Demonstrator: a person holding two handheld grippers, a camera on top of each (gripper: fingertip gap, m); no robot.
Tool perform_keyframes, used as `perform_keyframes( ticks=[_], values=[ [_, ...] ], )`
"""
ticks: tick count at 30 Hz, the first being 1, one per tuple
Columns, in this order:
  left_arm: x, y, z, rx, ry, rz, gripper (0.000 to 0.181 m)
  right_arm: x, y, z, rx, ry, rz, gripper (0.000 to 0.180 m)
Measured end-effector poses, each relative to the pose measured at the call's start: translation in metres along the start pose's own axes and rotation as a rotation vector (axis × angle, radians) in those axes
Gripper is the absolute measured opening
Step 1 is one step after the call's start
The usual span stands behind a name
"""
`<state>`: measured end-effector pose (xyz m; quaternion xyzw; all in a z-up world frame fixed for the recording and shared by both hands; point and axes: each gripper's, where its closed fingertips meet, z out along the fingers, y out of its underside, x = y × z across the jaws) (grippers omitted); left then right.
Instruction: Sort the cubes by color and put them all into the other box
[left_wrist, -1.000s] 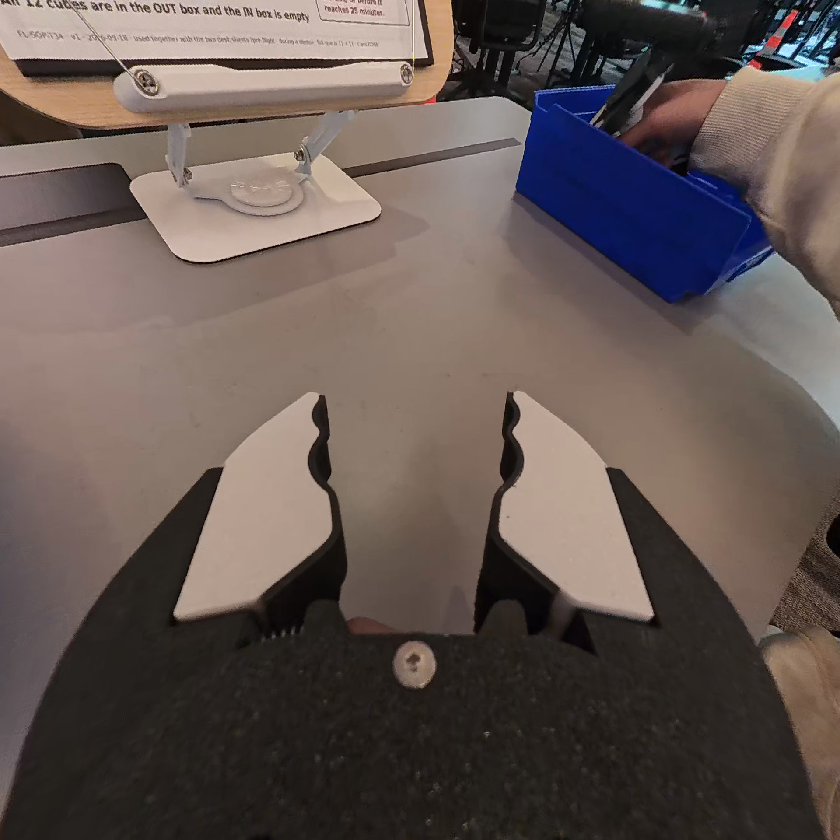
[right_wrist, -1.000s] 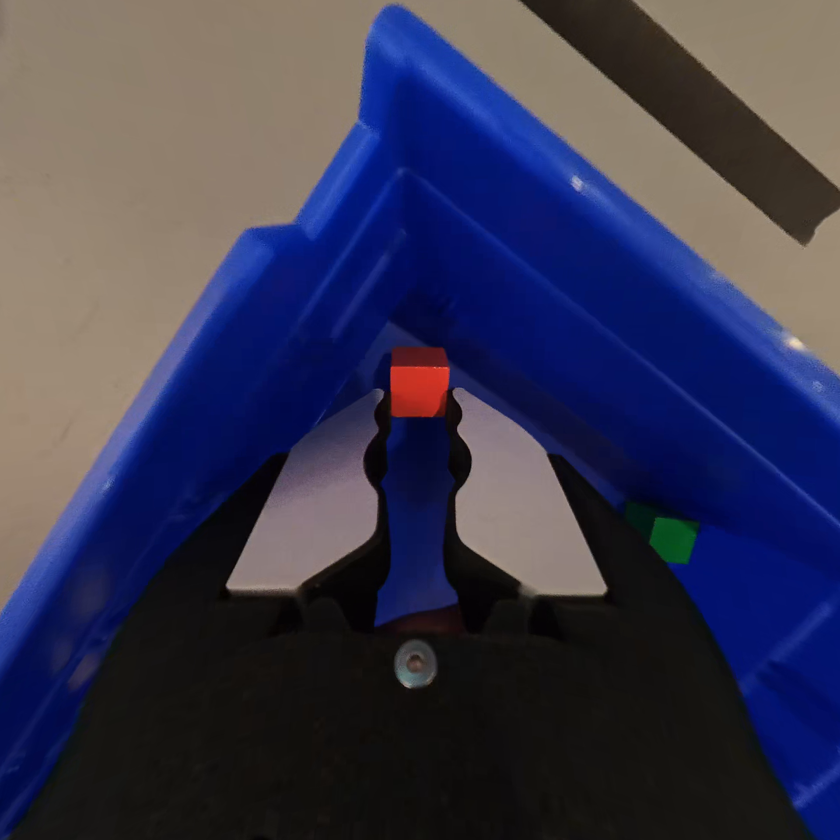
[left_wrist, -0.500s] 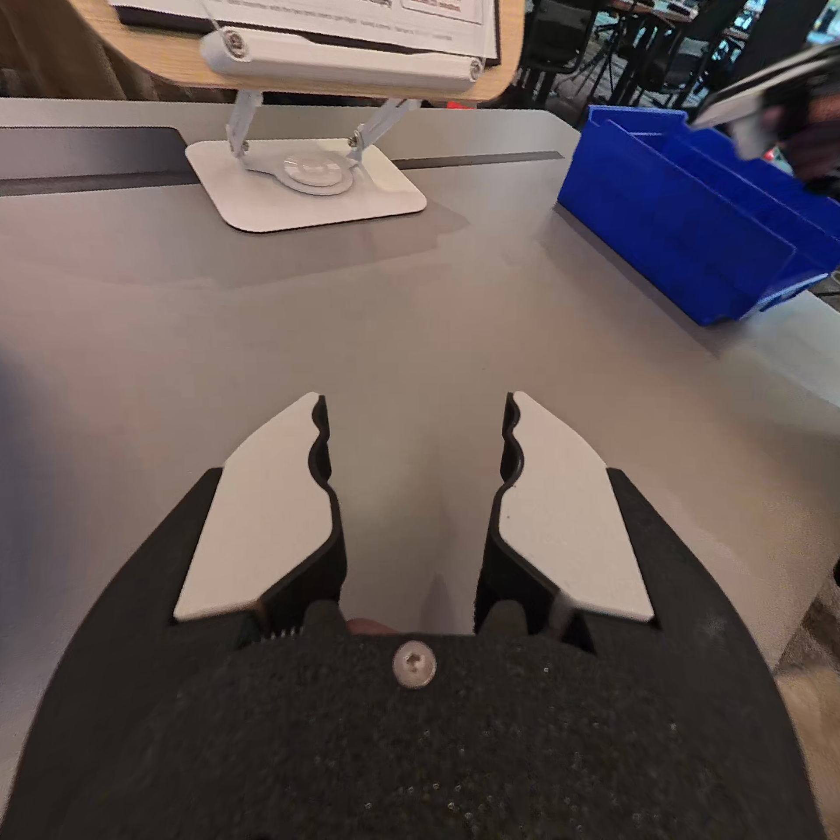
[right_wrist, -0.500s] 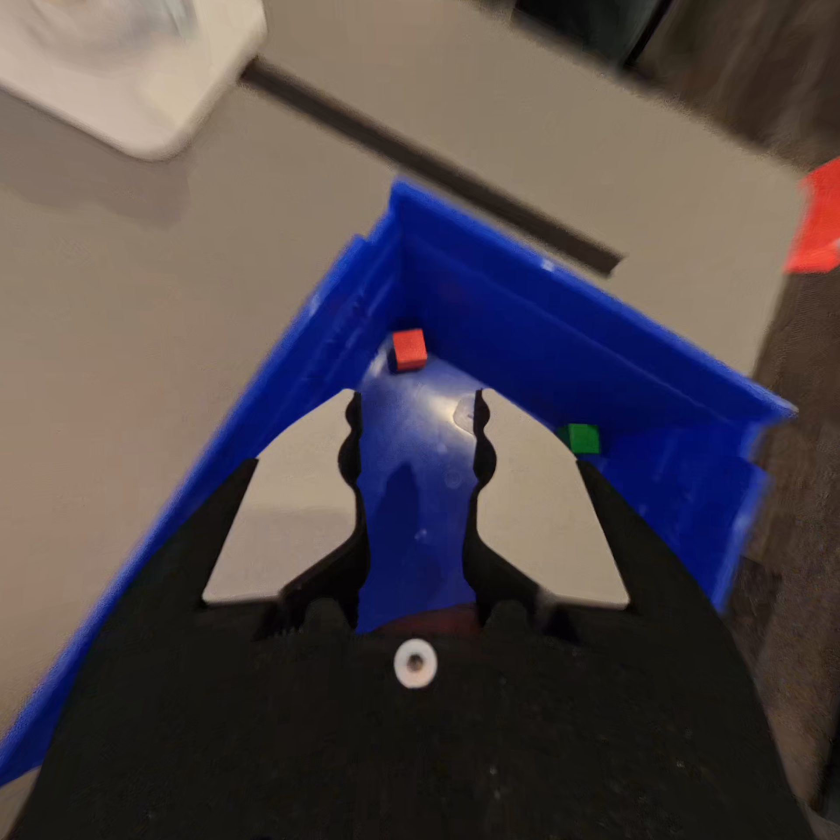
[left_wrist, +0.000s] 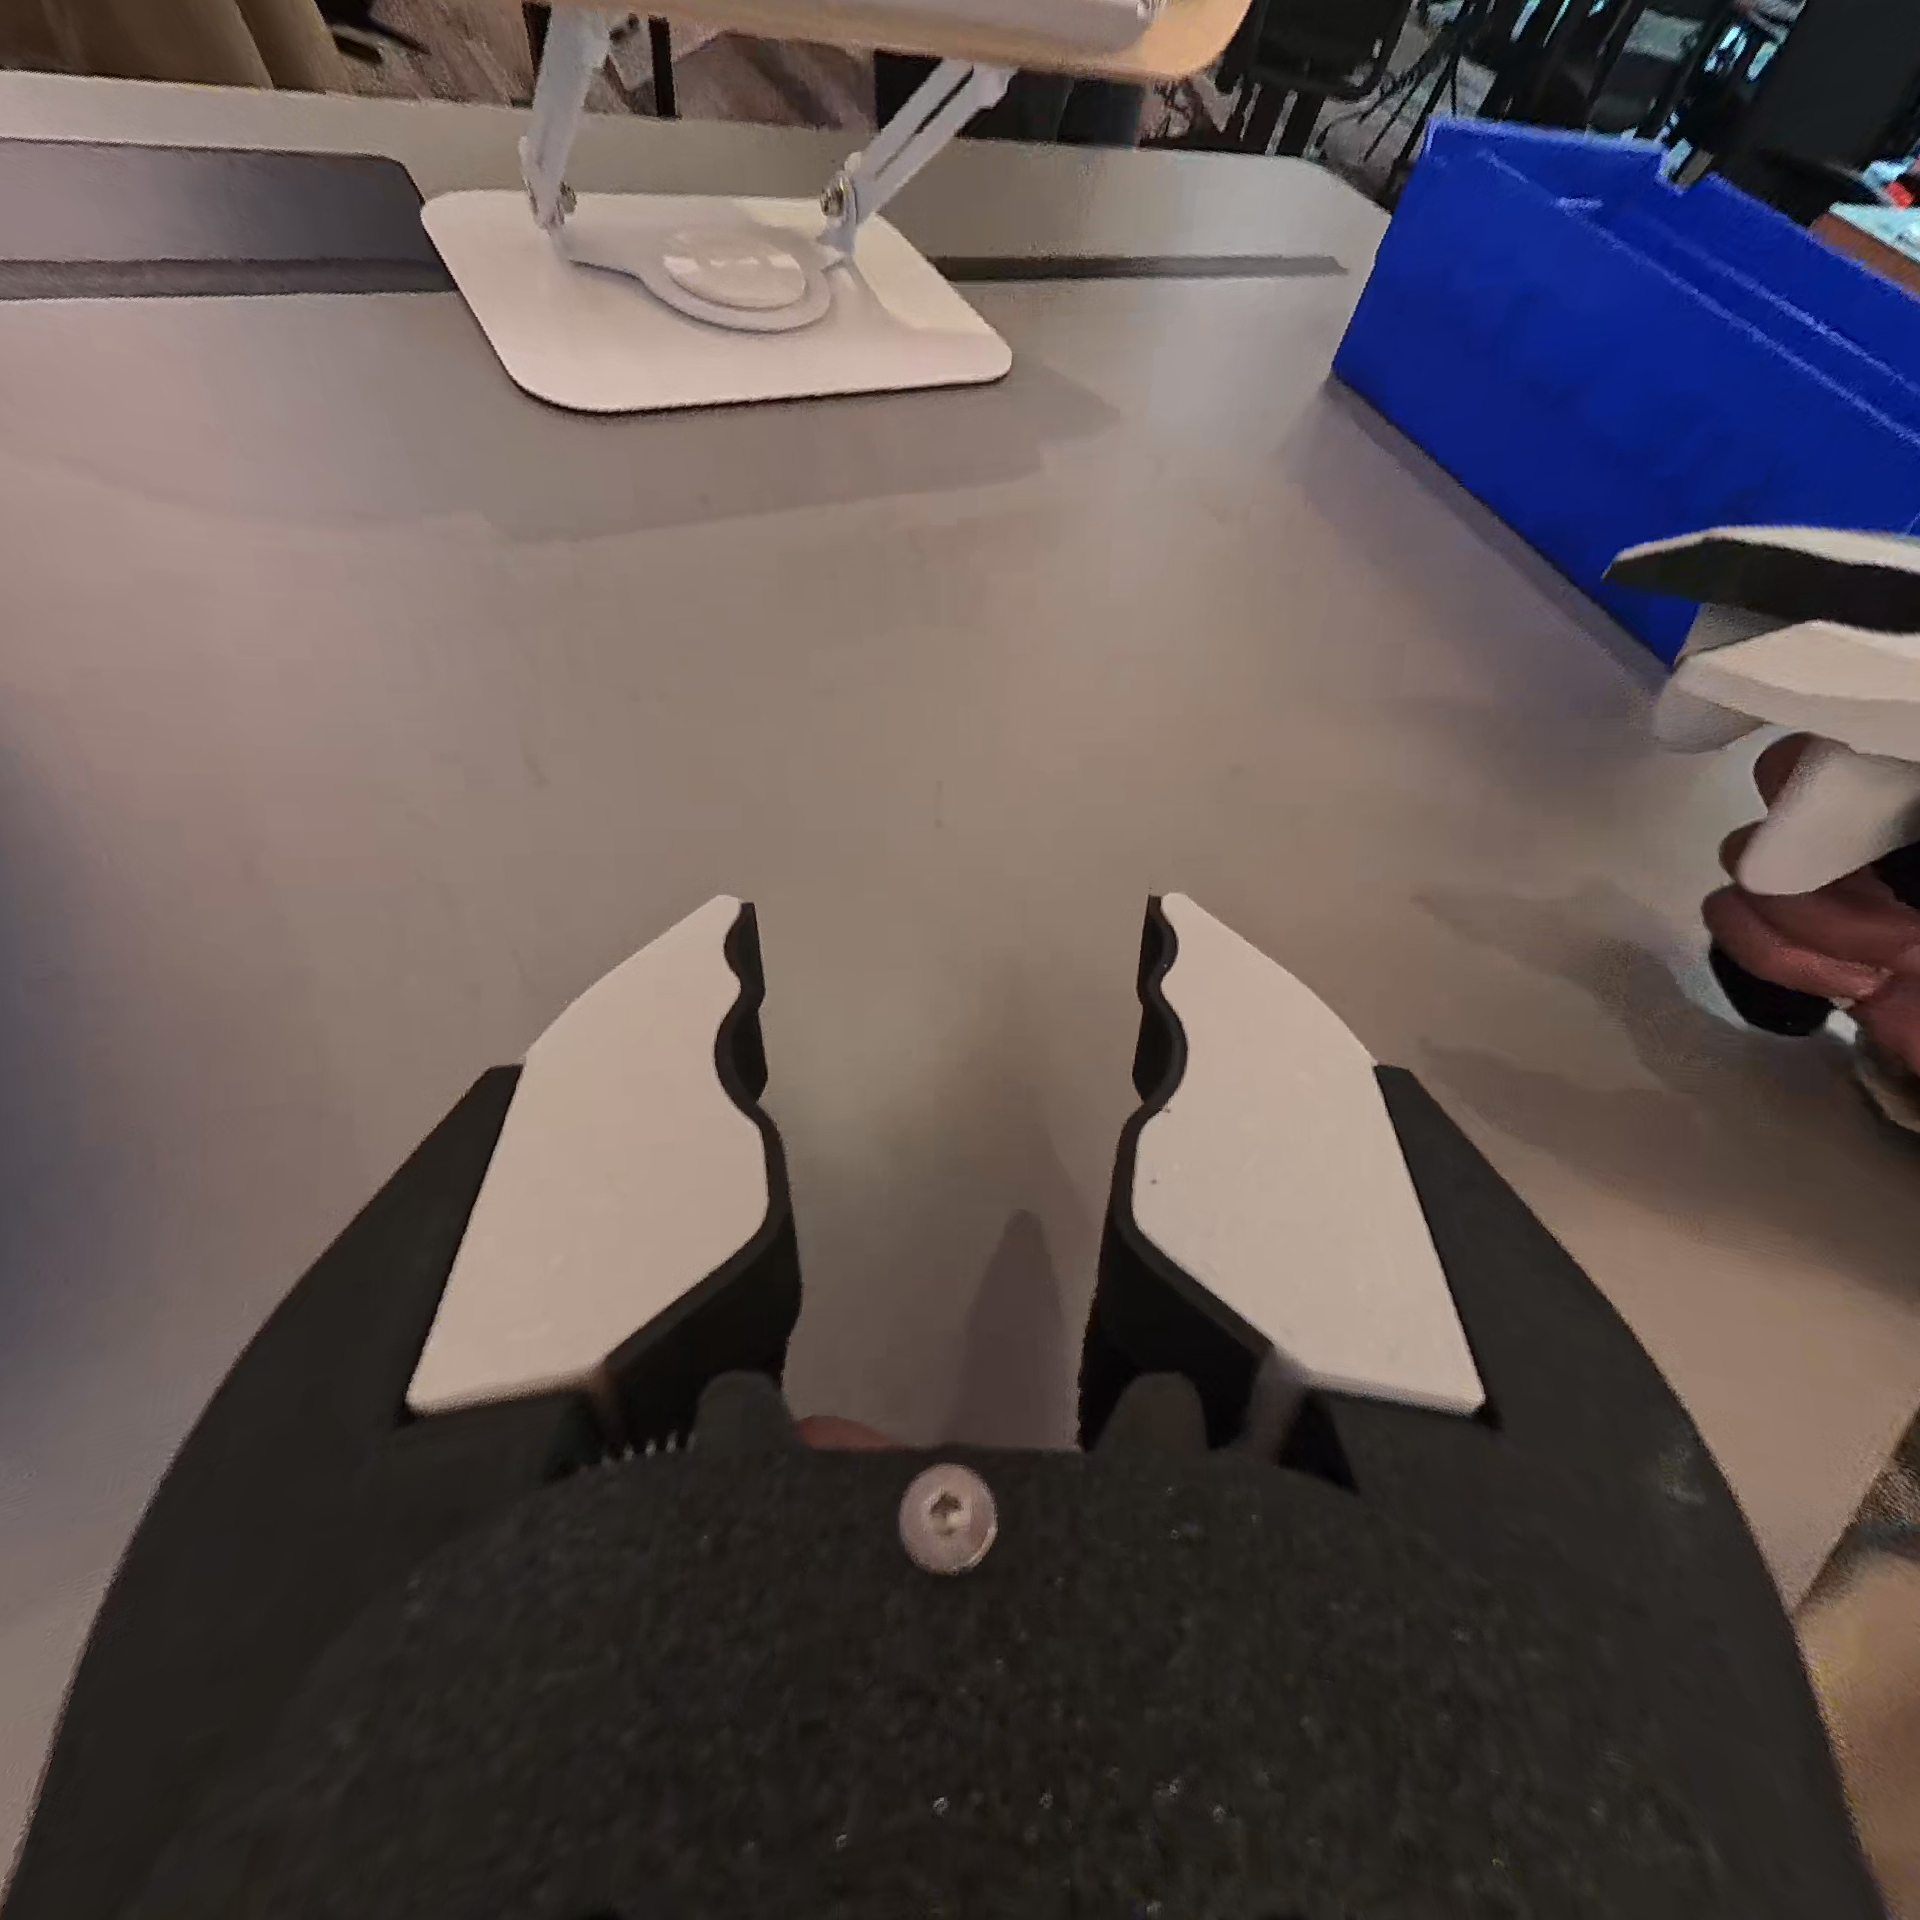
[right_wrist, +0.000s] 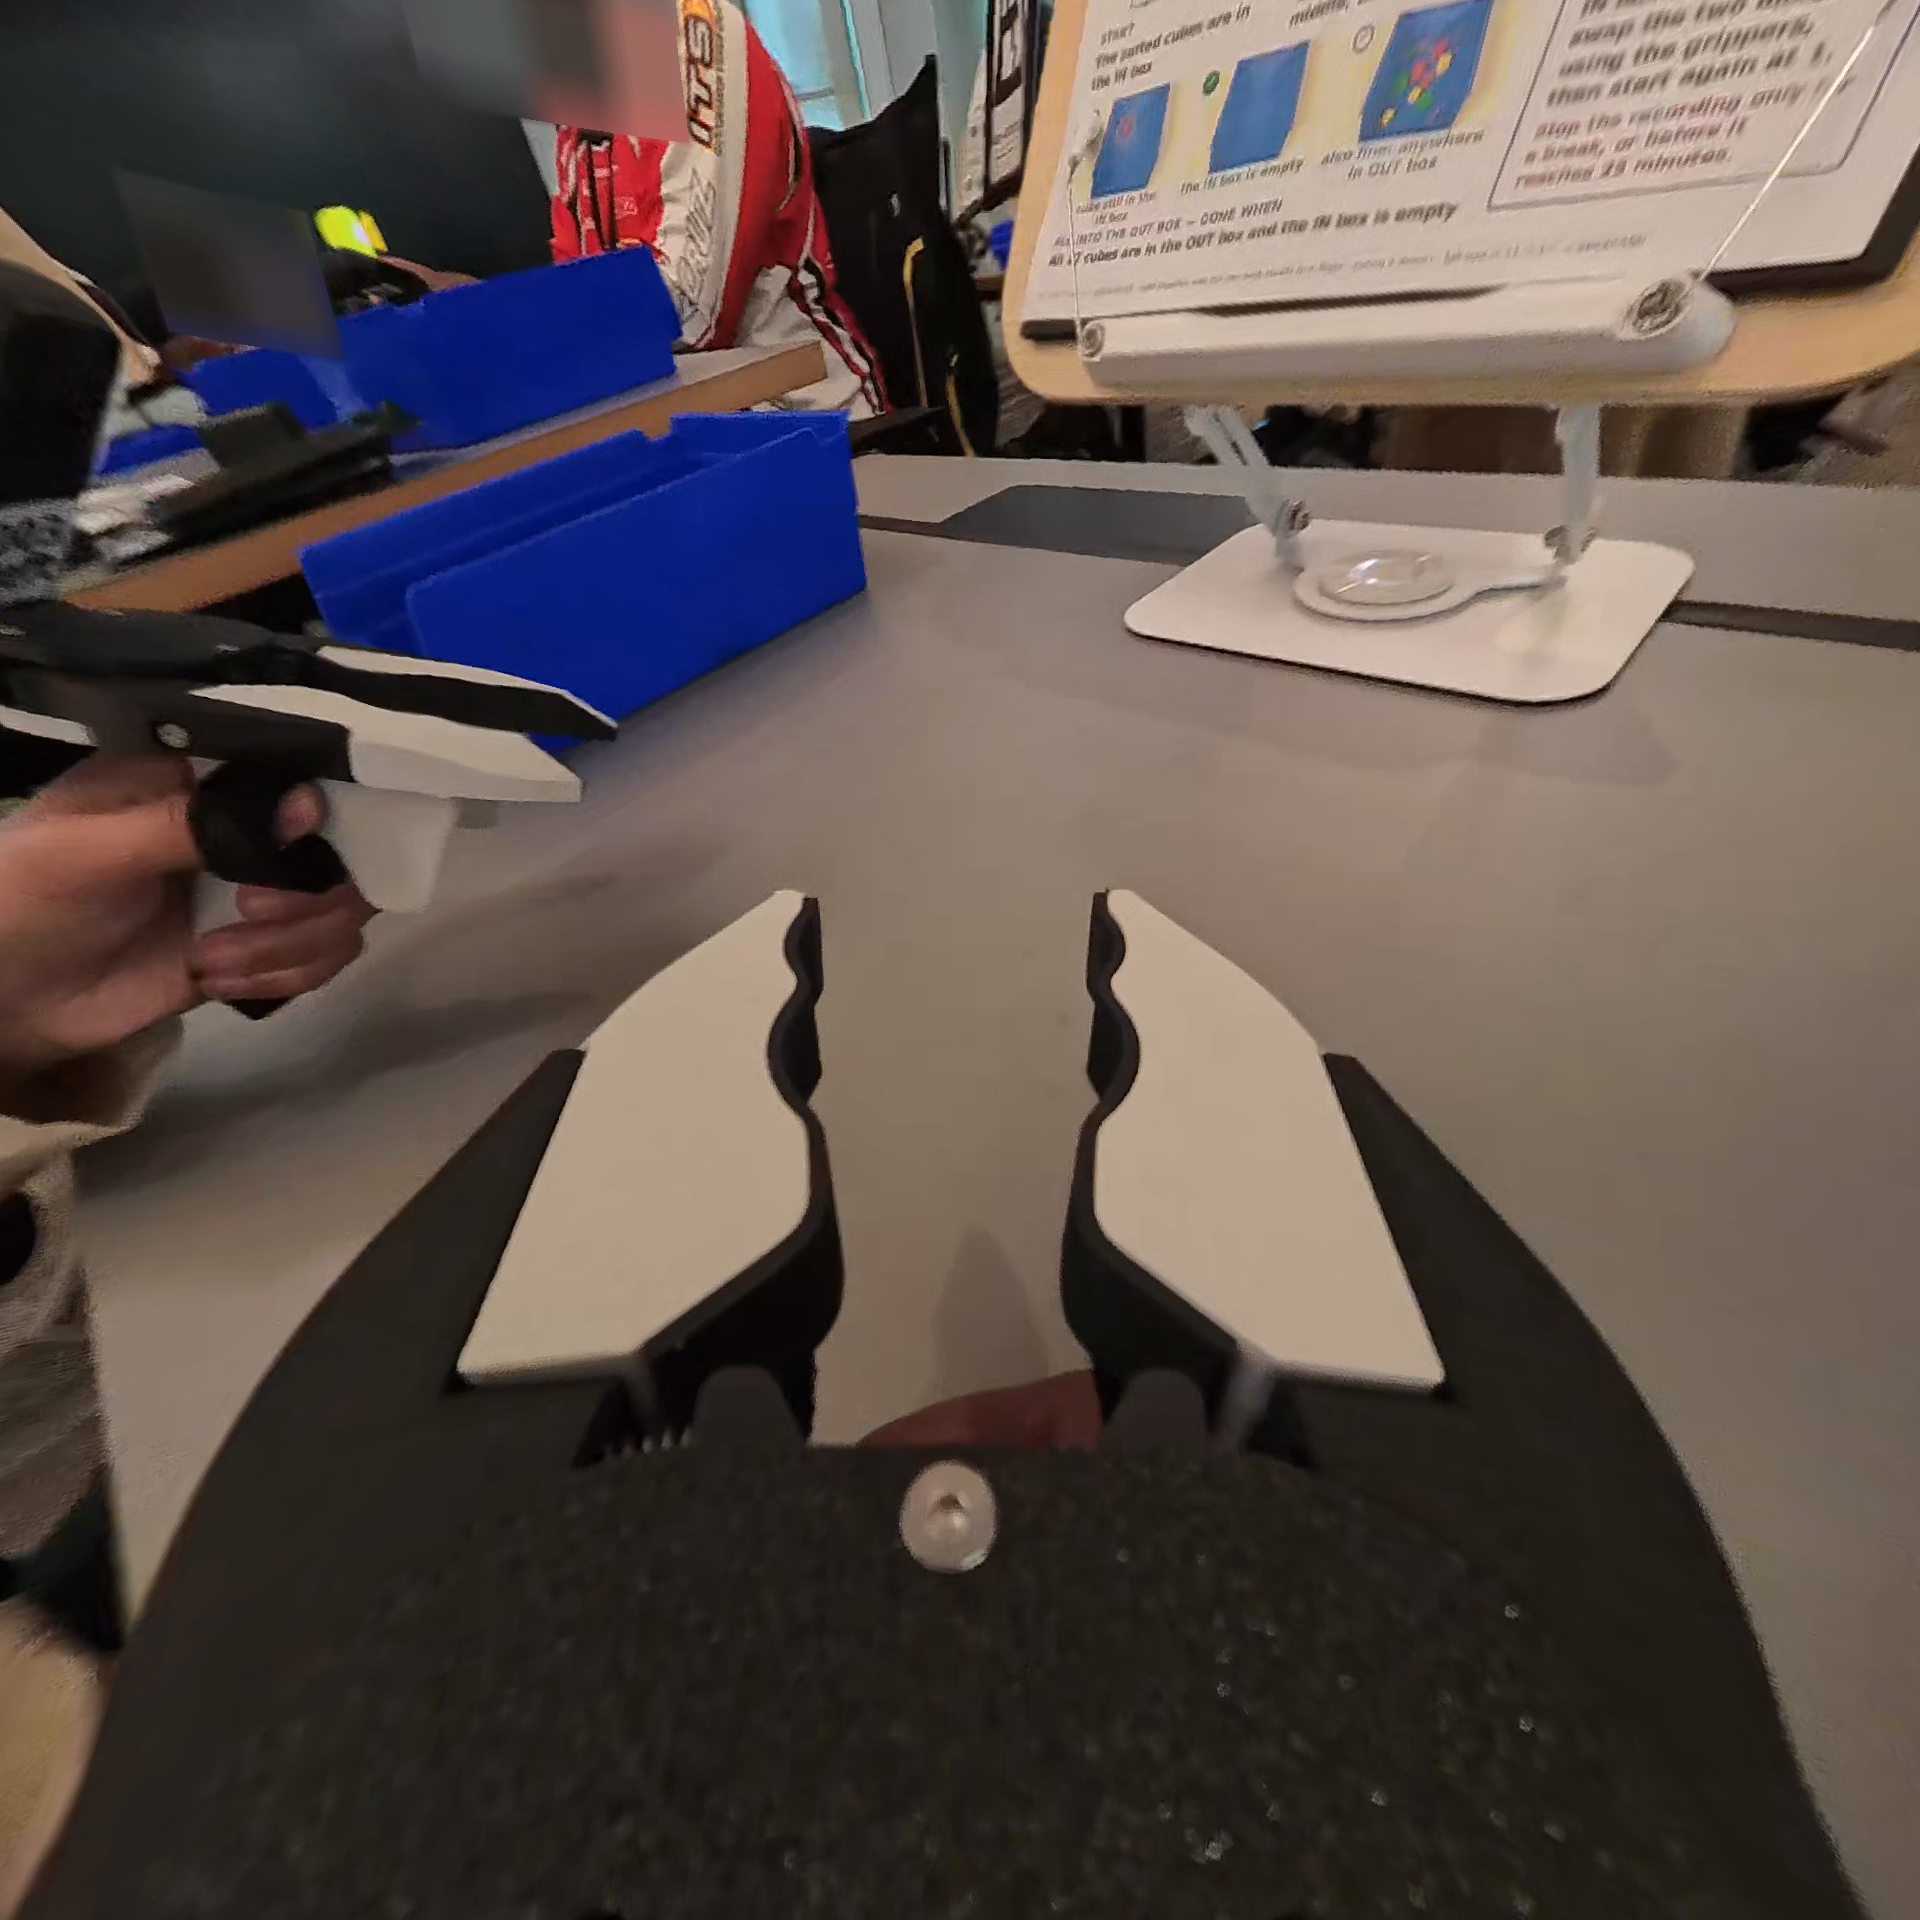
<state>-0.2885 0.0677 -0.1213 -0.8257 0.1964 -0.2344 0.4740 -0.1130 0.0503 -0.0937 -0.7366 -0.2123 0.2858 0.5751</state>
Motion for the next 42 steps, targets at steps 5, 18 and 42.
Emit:
perform_keyframes(
  ticks=[5, 18, 42],
  values=[
    [-0.004, 0.01, -0.001, -0.023, -0.002, -0.015, 0.068, 0.004, 0.003, 0.006, 0.021, 0.079, -0.074, 0.048],
    [-0.067, -0.077, -0.111, -0.004, -0.049, -0.024, 0.062, -0.004, 0.005, 0.003, 0.044, 0.063, -0.126, 0.044],
    [-0.353, -0.013, 0.005, -0.669, -0.331, -0.011, 0.029, -0.008, 0.009, 0.007, 0.01, 0.046, -0.143, 0.04]
  ],
)
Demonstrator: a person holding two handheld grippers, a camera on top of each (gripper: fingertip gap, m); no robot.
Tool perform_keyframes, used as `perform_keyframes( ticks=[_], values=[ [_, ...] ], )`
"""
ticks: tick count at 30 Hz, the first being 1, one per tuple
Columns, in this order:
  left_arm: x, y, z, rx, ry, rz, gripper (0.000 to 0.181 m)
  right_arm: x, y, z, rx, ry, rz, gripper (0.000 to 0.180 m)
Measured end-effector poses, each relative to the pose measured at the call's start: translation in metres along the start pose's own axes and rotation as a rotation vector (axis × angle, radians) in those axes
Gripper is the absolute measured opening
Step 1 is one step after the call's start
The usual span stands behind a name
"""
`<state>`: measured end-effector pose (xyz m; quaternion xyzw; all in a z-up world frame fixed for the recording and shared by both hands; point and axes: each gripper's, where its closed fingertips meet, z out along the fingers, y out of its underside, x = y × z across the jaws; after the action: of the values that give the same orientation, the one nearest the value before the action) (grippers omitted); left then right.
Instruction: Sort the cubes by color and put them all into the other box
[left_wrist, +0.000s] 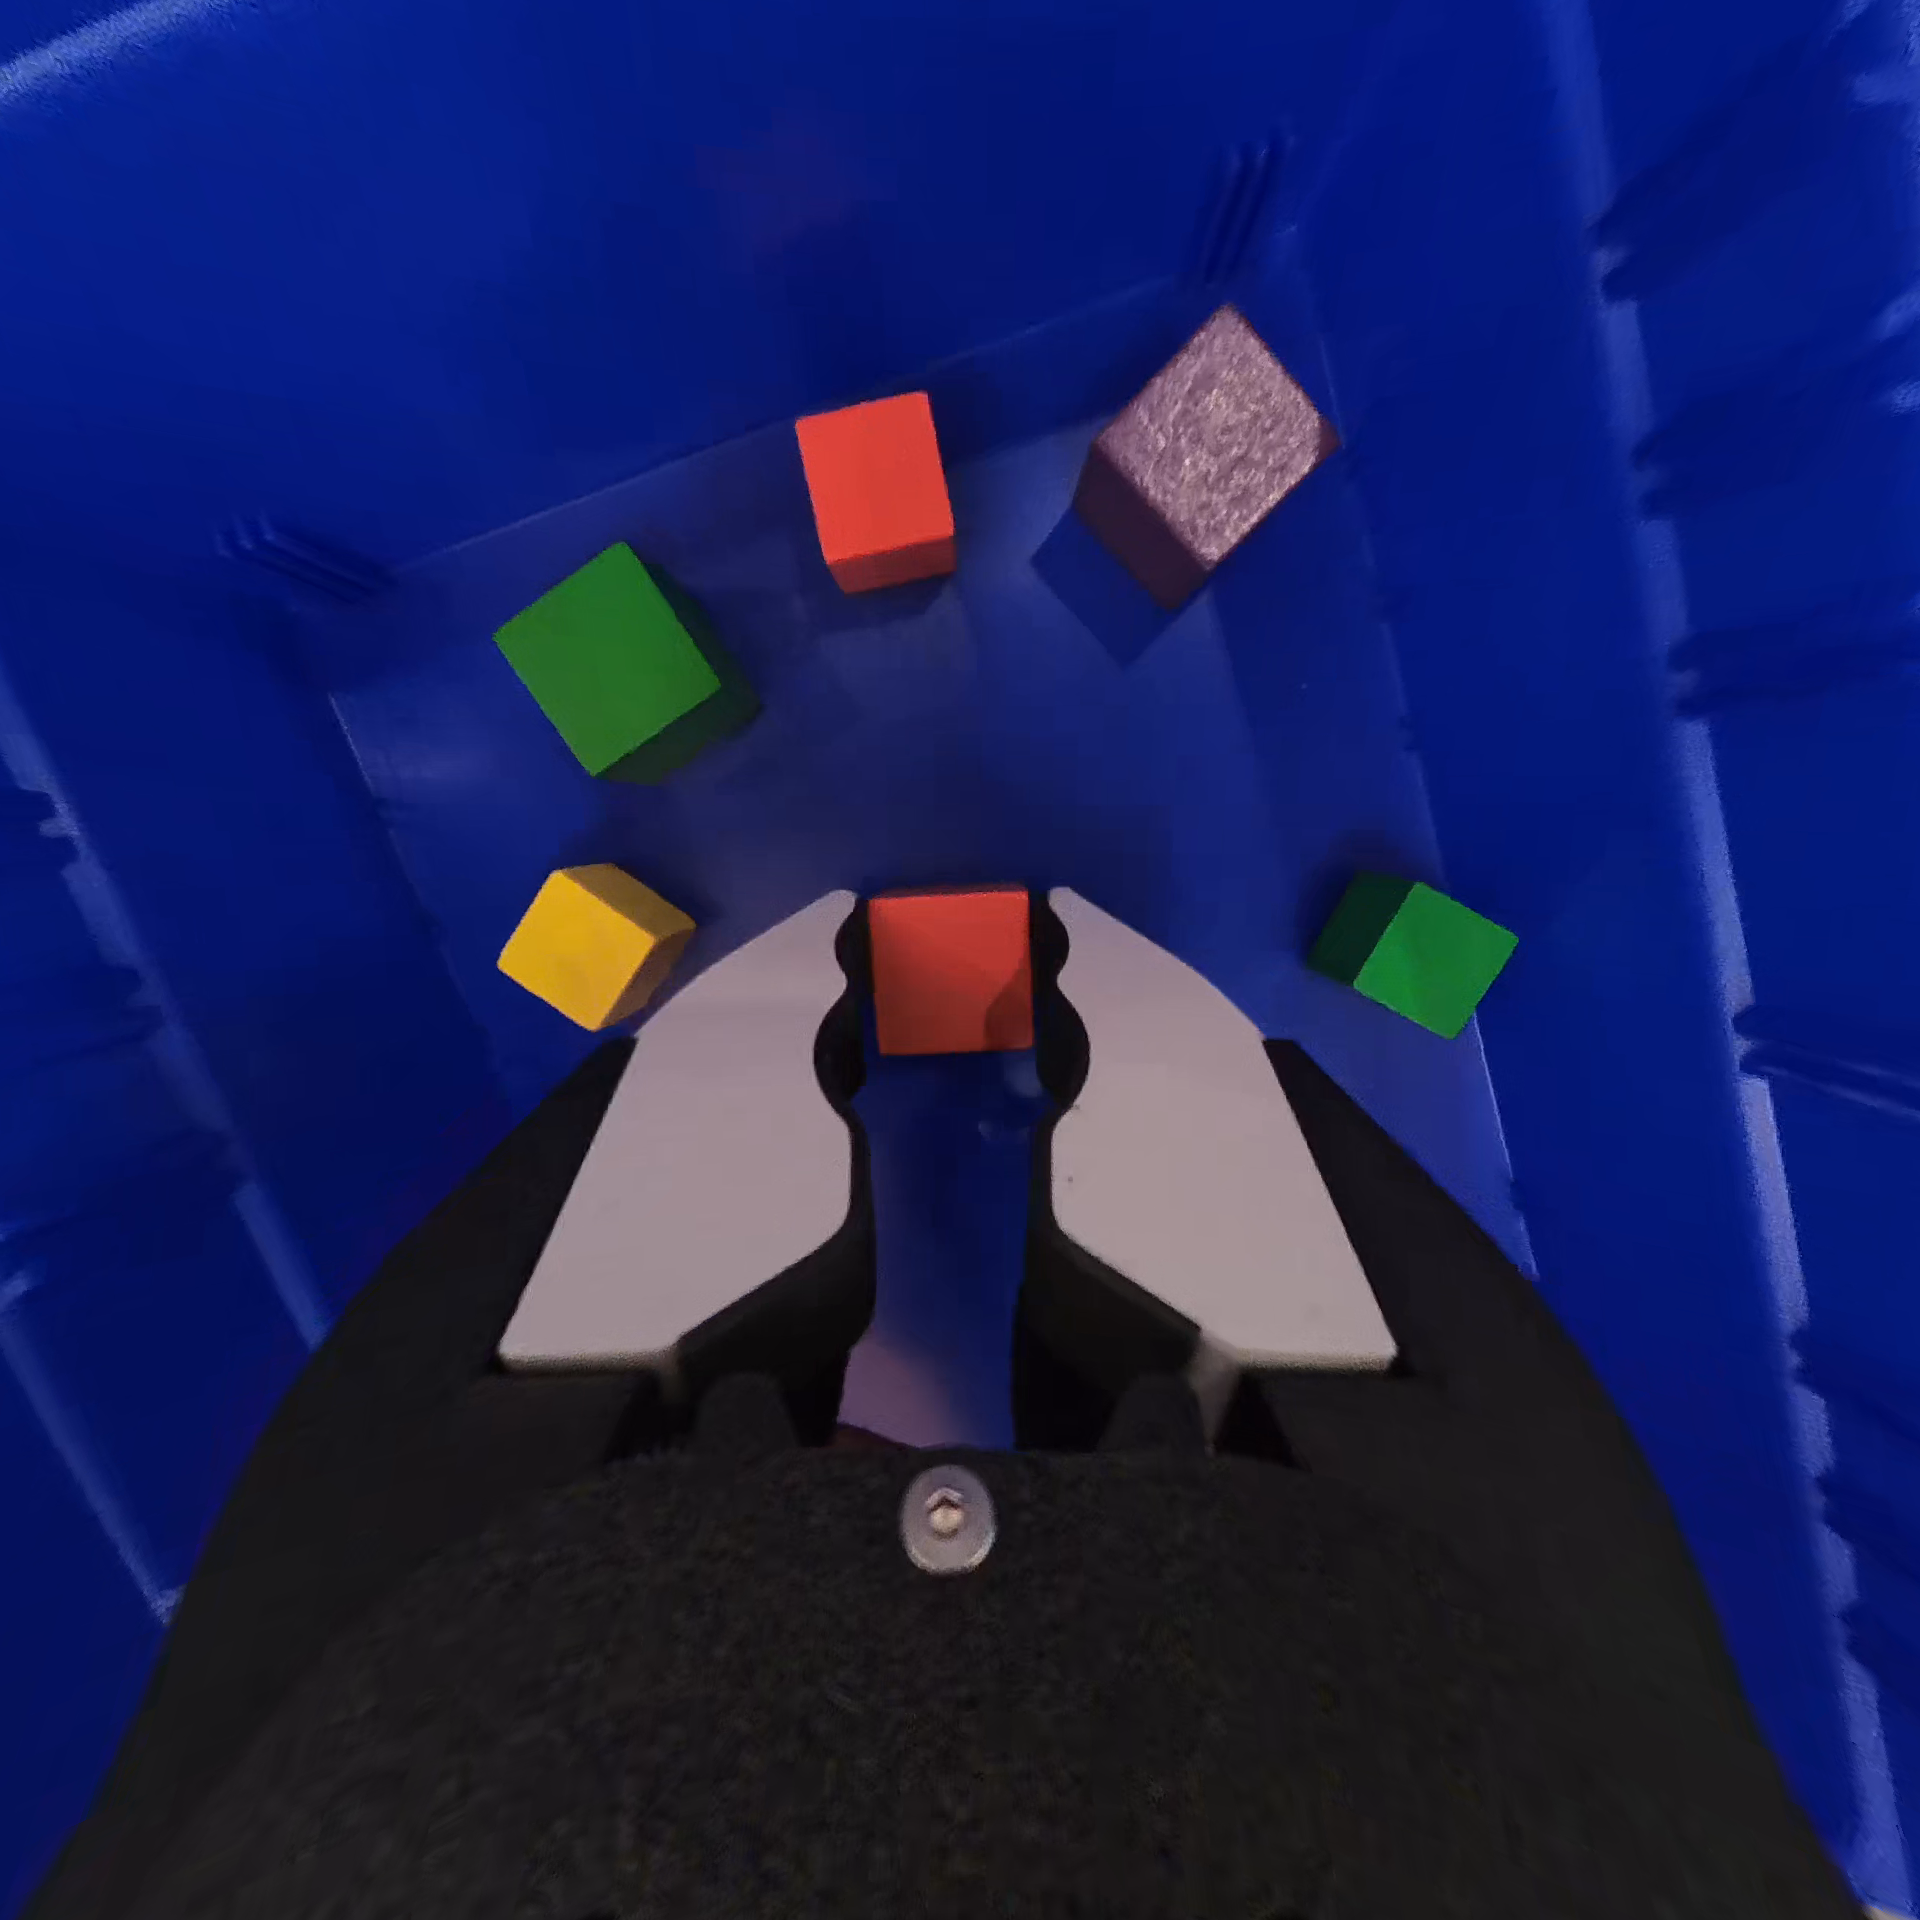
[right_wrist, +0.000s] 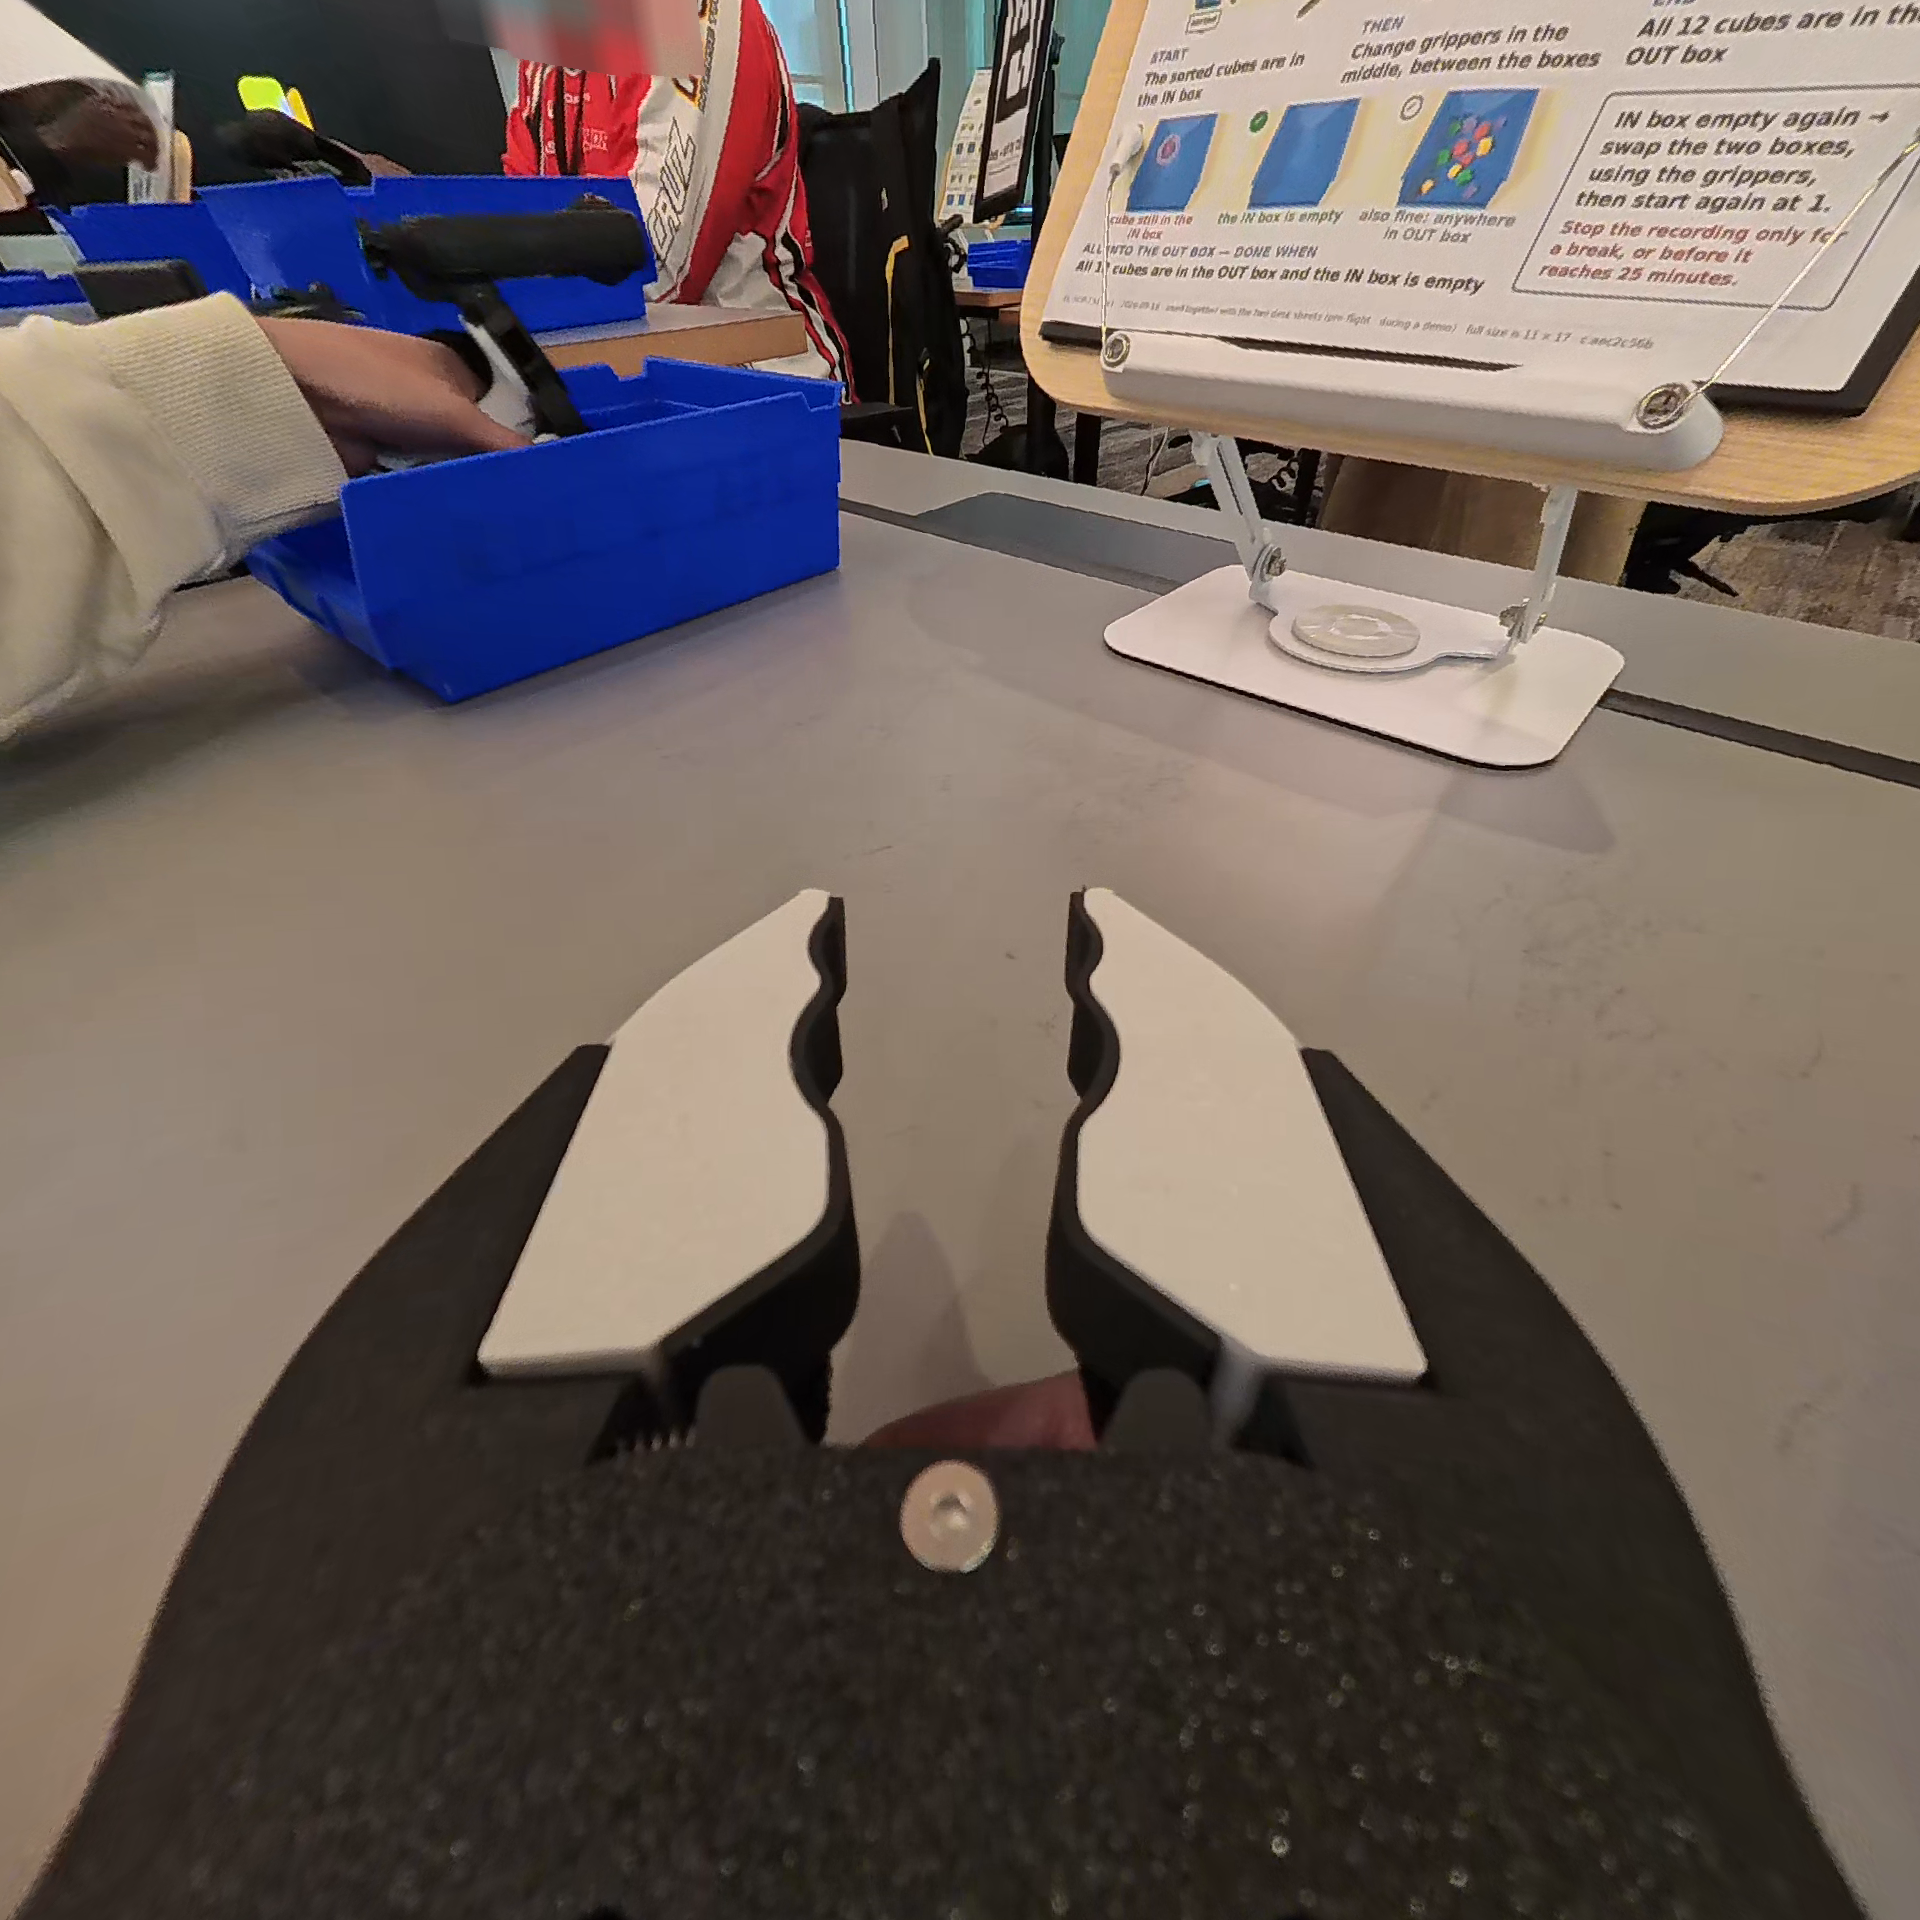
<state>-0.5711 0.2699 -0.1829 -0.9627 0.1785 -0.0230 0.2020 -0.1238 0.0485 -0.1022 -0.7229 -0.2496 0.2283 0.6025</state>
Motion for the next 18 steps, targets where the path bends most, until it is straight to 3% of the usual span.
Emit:
perform_keyframes(
  ticks=[5, 9, 14, 18],
  values=[
    [0.004, 0.004, -0.02, 0.038, 0.054, 0.005, 0.029, 0.0, 0.0, 0.0, 0.0, -0.009, 0.005, 0.04],
    [0.027, -0.017, -0.082, 0.265, 0.185, 0.011, 0.029, -0.001, -0.001, -0.001, 0.005, -0.018, 0.006, 0.039],
    [0.113, -0.034, -0.178, 0.63, 0.472, 0.151, 0.029, -0.004, 0.0, -0.001, -0.006, -0.041, 0.003, 0.039],
    [0.191, -0.019, -0.22, 0.822, 0.622, 0.326, 0.029, -0.01, -0.001, -0.002, -0.012, -0.083, 0.009, 0.039]
  ],
)
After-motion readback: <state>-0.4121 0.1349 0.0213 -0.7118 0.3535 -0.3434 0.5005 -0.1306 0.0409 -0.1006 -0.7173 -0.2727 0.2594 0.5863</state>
